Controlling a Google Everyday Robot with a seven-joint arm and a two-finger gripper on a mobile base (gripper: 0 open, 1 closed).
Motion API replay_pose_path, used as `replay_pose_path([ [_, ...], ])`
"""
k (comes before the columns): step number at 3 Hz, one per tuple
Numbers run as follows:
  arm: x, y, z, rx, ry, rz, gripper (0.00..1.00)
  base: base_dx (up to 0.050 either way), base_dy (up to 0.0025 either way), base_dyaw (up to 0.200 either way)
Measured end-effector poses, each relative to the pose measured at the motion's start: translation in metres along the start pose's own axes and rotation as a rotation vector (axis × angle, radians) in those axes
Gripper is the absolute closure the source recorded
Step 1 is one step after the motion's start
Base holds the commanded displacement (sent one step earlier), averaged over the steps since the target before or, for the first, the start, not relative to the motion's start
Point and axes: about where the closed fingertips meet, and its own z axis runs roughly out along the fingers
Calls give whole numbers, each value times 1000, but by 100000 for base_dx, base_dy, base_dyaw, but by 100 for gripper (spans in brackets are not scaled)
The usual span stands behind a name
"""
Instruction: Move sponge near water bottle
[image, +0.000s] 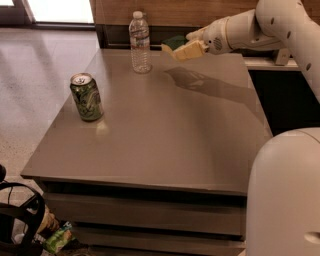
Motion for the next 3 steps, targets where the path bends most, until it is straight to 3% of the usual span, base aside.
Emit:
replay_pose_path([
  [1,20,-3,7,8,48,0,100,0,0,0],
  [3,19,0,13,-2,45,1,59,0,0,0],
])
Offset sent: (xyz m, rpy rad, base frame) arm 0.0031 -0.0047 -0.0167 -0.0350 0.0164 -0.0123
